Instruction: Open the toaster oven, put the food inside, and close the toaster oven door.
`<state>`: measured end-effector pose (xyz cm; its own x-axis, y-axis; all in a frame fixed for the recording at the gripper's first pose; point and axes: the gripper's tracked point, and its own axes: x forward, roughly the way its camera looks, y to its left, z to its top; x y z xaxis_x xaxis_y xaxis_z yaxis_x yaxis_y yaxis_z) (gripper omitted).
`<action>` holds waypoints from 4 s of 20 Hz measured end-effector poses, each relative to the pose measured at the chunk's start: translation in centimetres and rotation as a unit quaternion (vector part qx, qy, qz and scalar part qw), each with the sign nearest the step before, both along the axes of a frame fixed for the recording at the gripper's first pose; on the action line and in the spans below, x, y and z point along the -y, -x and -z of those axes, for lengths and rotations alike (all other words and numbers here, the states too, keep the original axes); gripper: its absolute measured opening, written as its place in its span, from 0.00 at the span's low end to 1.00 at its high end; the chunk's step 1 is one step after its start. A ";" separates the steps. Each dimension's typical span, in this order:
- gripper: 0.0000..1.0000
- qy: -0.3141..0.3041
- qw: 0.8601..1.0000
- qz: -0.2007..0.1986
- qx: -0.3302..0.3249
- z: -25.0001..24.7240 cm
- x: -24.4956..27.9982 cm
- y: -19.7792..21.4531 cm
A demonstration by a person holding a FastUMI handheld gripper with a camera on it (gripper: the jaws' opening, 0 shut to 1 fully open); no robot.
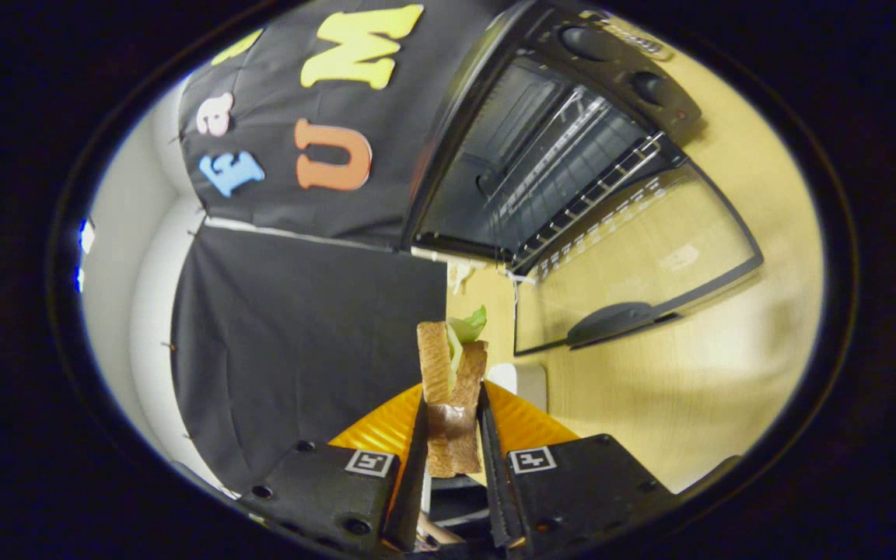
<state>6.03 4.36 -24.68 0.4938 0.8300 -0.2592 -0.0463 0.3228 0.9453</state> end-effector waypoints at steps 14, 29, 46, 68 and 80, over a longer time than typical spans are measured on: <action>0.40 -0.062 0.933 0.348 0.069 3.0 4.6 -17.5; 0.50 0.202 0.903 0.346 0.157 6.4 -0.2 -22.6; 1.00 0.593 0.764 0.104 0.231 8.2 0.7 -19.2; 1.00 0.543 0.790 0.155 0.239 9.8 2.8 -3.1; 1.00 0.581 0.783 0.115 0.190 14.4 2.0 -1.2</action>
<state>7.26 2.34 -39.12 0.8200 0.0213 -0.5720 -0.0679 0.9959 -0.0604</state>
